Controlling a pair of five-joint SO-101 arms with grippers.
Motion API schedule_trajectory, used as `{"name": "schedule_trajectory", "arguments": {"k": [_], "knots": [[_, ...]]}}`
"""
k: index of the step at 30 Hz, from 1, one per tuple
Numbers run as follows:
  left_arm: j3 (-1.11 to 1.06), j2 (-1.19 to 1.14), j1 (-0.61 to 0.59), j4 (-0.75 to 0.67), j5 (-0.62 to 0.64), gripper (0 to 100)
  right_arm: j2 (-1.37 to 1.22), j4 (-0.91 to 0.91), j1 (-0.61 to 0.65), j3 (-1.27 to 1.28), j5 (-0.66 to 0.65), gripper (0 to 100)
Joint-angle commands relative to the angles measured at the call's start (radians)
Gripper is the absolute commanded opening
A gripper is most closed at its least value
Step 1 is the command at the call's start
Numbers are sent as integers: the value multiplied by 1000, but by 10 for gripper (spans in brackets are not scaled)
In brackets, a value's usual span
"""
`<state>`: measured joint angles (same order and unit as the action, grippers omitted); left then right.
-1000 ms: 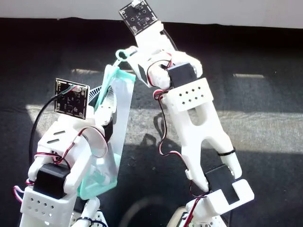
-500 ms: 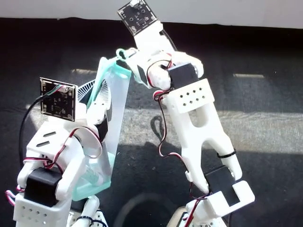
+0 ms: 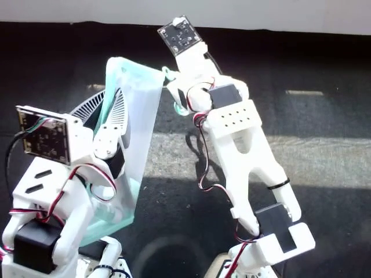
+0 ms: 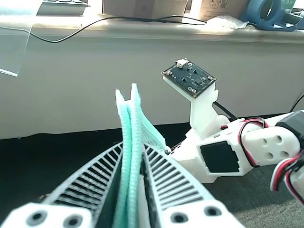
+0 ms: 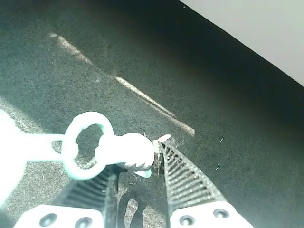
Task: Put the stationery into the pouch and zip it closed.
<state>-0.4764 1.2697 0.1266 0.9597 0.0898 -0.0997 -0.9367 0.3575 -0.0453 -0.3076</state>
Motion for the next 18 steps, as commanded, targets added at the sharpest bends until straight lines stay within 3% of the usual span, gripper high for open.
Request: {"name": "schedule_trajectory", "arguments": {"k": [1, 10, 18], "knots": [[165, 35, -36, -20, 3, 10, -15, 1, -79, 33, -11, 5], [-45, 25, -35, -44, 3, 10, 147, 2, -79, 18, -9, 5], [-424, 19, -33, -368, 5, 12, 163, 16, -99, 18, -9, 5]]}}
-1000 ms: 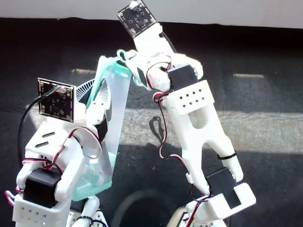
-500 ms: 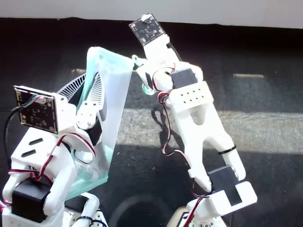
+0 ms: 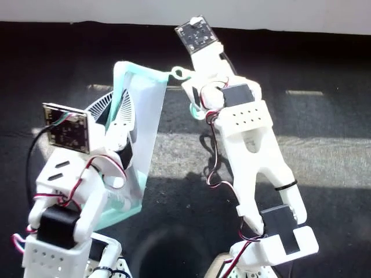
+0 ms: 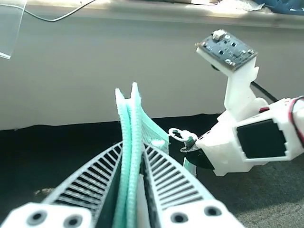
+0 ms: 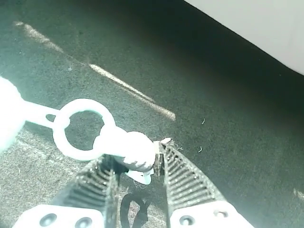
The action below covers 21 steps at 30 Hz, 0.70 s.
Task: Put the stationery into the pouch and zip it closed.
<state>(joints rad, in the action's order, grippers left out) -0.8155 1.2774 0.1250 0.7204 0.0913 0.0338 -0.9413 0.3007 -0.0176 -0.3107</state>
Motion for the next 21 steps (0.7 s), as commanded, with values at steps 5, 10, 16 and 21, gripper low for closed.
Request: {"name": "schedule_trajectory", "arguments": {"k": [5, 10, 16, 21], "knots": [[-139, -124, -31, -342, 3, 13, 8, 131, -93, -2, -6, 5], [-30, -409, -27, -405, 3, 15, -90, 156, -99, -10, -6, 6], [74, -676, -31, -404, 11, 136, -107, 125, -110, -8, -6, 6], [90, -723, -31, -404, 11, 139, -113, 117, -110, -2, -6, 24]]}}
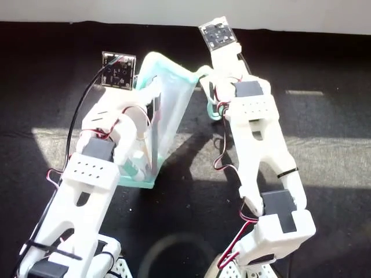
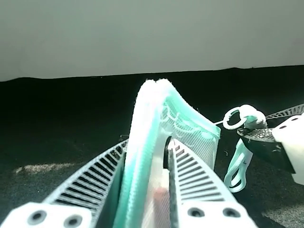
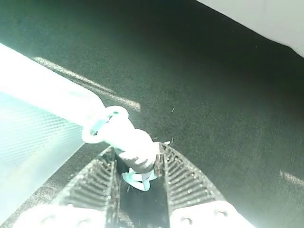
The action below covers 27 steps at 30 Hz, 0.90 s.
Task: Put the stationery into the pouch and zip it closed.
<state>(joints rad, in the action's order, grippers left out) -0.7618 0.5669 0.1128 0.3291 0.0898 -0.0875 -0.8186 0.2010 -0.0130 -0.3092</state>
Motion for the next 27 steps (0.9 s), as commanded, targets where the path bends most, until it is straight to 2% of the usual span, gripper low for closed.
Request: {"name": "schedule_trajectory", "arguments": {"k": [1, 5, 9, 15, 20, 24, 27], "knots": [[36, -13, -19, -12, 12, 139, 8, -5, -10, -7, -8, 46], [42, -7, -44, -11, 11, 139, 7, -7, -12, -4, -3, 154], [58, 2, -91, -11, 9, 139, 7, -7, -12, -4, -3, 156], [35, -47, -93, -11, 9, 141, 5, -8, -12, -2, -3, 156], [41, -36, -117, -6, 6, 140, 15, -91, -13, -8, -3, 156], [44, 99, -162, 127, -14, 136, 47, -203, -39, -62, -6, 156], [42, 251, -185, 284, -115, 136, 108, -272, -53, -99, -3, 156]]}}
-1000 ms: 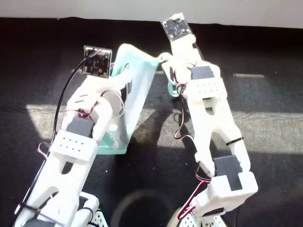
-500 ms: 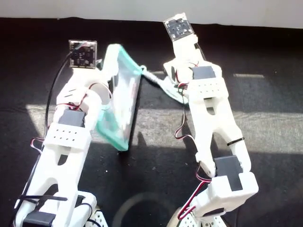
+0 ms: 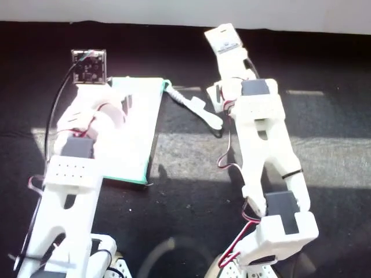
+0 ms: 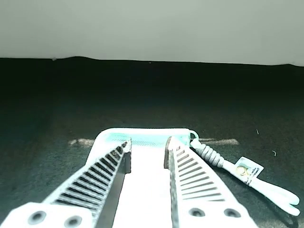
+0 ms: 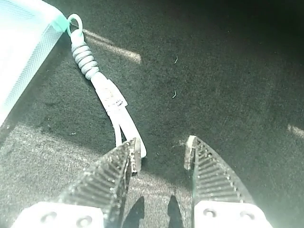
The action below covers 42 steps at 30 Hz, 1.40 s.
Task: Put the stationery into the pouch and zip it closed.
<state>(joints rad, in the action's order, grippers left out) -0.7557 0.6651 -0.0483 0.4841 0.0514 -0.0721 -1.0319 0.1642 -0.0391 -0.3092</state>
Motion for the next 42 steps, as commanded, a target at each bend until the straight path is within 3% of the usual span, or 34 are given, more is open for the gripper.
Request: {"name": "schedule_trajectory", "arguments": {"k": [1, 4, 13, 19, 22, 26, 34, 42], "knots": [[36, 202, -24, 178, -110, 136, 122, -81, -16, -85, -3, 156], [36, 344, -41, 325, -178, 136, 220, -165, -12, -108, -2, 156], [35, 570, -65, 750, -186, 136, 549, -456, 96, -99, 11, 156], [28, 662, -65, 977, -186, 136, 763, -619, 124, -97, 325, 146], [19, 719, -65, 1016, -181, 130, 835, -697, 124, -96, 420, 3], [-50, 803, -61, 1013, -183, 3, 937, -708, 124, -5, 359, 5], [-171, 980, -64, 1019, -186, 10, 1230, -704, 94, 323, 192, 7], [-302, 1096, -61, 971, -187, 11, 1481, -427, -91, 883, 77, 7]]}}
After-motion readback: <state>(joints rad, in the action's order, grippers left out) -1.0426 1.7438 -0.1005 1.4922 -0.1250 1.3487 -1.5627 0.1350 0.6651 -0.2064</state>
